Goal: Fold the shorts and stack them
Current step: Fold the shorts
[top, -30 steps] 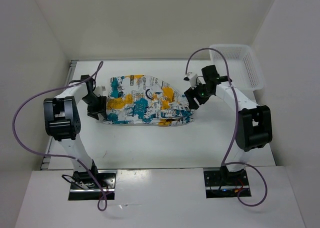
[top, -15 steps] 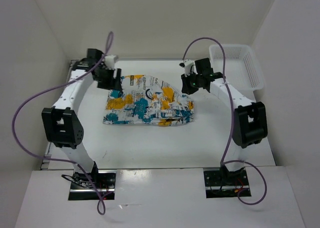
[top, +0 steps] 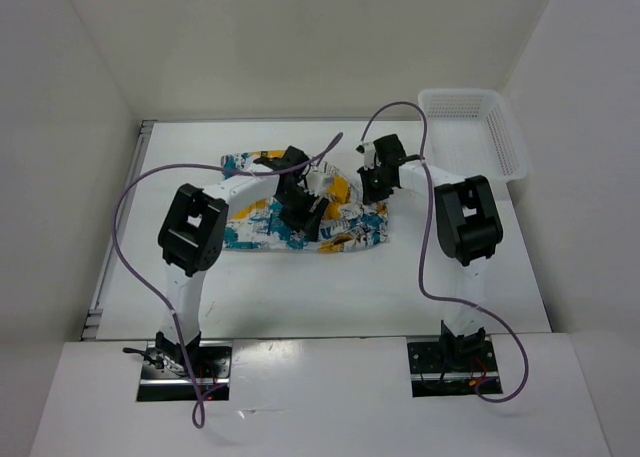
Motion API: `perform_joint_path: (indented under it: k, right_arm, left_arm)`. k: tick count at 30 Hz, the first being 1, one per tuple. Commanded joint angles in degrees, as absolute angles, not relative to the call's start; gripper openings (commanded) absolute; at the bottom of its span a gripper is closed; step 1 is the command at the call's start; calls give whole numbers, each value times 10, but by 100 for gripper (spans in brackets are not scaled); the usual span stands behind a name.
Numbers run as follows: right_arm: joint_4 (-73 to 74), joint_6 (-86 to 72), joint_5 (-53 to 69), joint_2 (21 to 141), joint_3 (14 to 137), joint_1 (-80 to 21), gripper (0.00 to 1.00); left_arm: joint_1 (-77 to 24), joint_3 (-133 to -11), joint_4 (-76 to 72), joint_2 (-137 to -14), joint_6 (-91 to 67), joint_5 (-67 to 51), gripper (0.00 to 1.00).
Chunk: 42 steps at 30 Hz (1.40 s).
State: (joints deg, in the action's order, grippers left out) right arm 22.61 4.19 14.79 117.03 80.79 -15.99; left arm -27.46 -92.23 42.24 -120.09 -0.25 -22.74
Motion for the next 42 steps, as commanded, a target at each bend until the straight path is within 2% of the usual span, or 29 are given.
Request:
perform_joint_path:
  k: [1, 8, 14, 18, 24, 32, 37, 42]
  right_arm:
    - [170, 10, 72, 1191, 855, -162, 0]
    - [159, 3, 25, 1216, 905, -162, 0]
    - [210, 65, 154, 1124, 936, -162, 0]
    - [254, 101, 216, 1046, 866, -185, 0]
    - [281, 161, 215, 981, 766, -269, 0]
    - [259, 169, 168, 989, 701, -298, 0]
    - [252, 163, 163, 984, 648, -298, 0]
    - [240, 142, 140, 983, 587, -298, 0]
  left_arm:
    - [-299, -886, 384, -1204, 0, -211, 75]
    - [-309, -802, 354, -1211, 0, -168, 75]
    - [-309, -828, 349, -1206, 0, -195, 77]
    - [-303, -870, 372, -1172, 0, -217, 80]
    - [-273, -924, 423, -1097, 0, -223, 84]
    - [-174, -777, 391, -1035, 0, -138, 84]
    - [-77, -738, 379, -1022, 0, -162, 84]
    - [-40, -726, 359, -1050, 0, -144, 84]
